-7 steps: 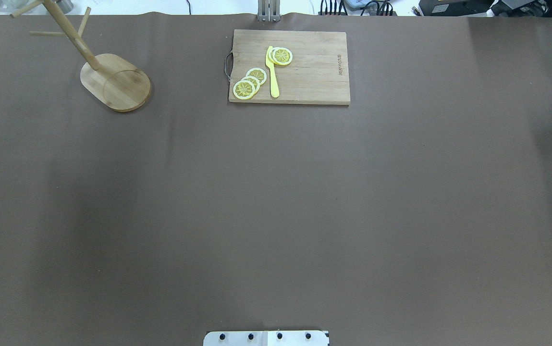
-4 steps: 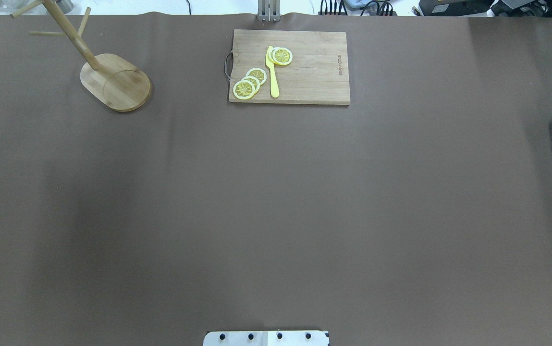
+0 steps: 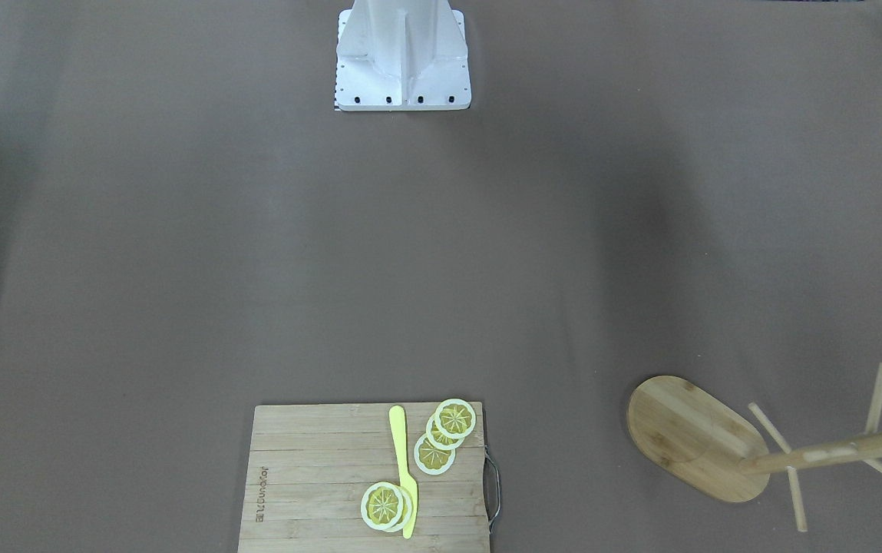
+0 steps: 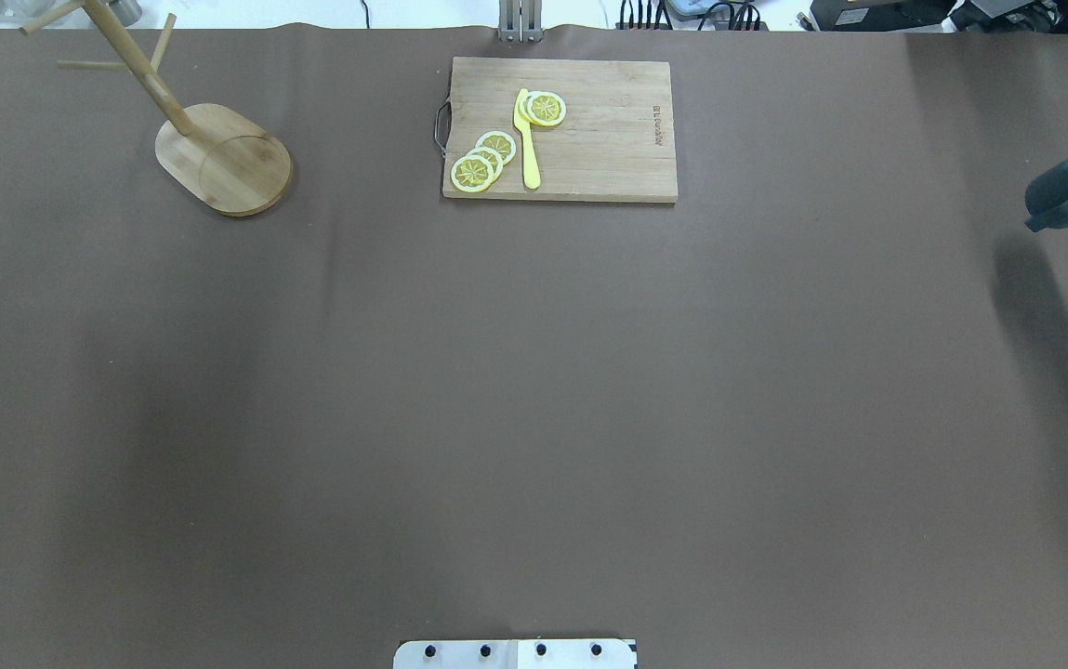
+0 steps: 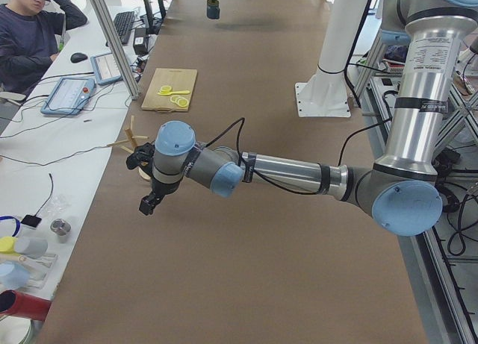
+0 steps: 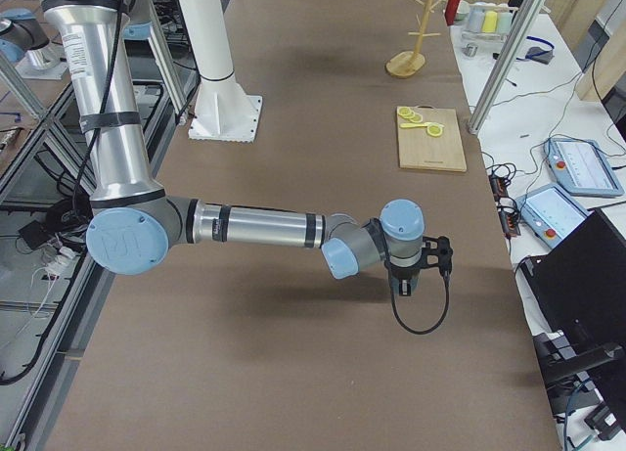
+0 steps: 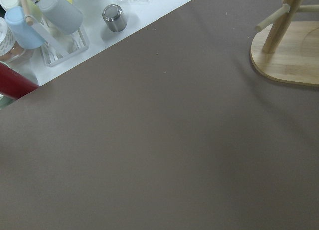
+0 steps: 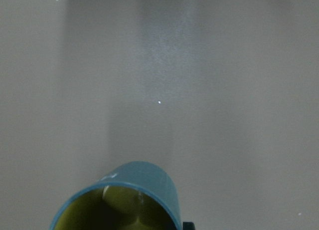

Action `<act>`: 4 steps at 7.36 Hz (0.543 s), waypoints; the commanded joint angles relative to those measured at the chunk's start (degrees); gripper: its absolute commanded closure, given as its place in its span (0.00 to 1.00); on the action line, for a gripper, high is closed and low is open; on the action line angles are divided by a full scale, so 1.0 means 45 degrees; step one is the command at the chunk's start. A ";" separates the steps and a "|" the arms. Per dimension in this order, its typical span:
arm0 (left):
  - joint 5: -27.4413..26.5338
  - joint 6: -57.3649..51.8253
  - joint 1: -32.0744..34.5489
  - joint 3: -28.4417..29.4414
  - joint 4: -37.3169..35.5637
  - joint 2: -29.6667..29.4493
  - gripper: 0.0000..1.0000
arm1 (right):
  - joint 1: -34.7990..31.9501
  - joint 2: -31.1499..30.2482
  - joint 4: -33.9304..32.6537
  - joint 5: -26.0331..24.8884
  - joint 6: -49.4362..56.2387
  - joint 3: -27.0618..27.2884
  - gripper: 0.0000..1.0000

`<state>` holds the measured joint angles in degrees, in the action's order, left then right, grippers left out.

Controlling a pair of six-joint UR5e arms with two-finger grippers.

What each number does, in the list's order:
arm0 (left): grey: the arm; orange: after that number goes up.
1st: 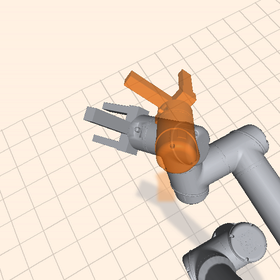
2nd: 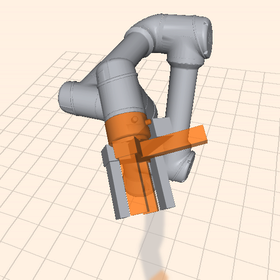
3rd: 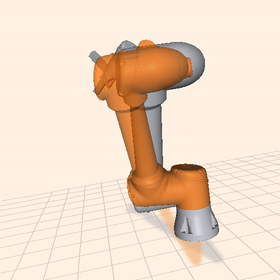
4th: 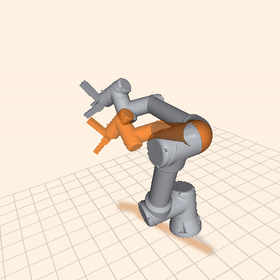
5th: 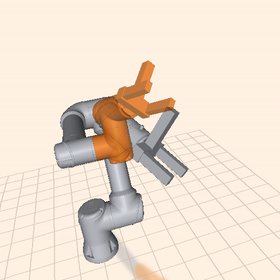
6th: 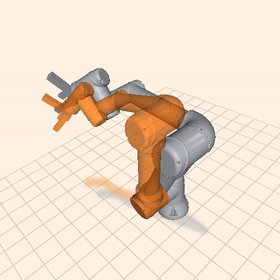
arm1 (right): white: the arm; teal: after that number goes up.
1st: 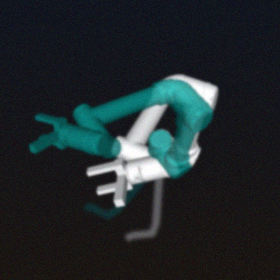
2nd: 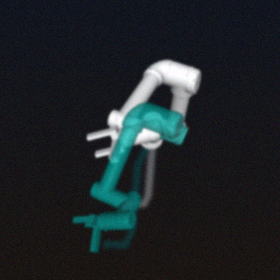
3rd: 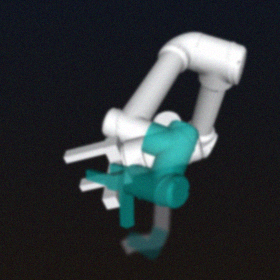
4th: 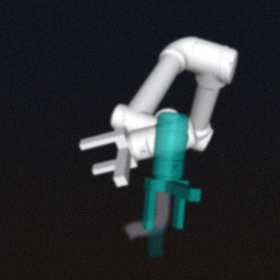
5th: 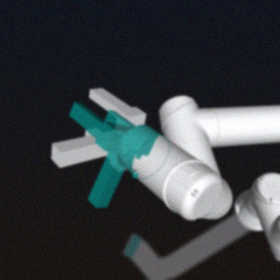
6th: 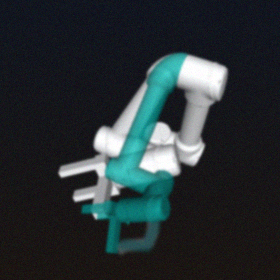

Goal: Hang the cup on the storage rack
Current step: 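Carry the blue mug with the right gripper toward the table center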

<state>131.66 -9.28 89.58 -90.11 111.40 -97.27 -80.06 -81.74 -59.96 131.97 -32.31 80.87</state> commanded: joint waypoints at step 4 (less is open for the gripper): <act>0.0000 0.0011 -0.0024 0.0006 0.0010 0.0014 0.01 | 0.4462 -0.0431 -0.1159 -0.2056 -0.7284 0.5240 1.00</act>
<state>131.66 -9.24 89.48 -90.09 111.45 -97.21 -65.26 -84.00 -61.70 126.07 -58.70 98.81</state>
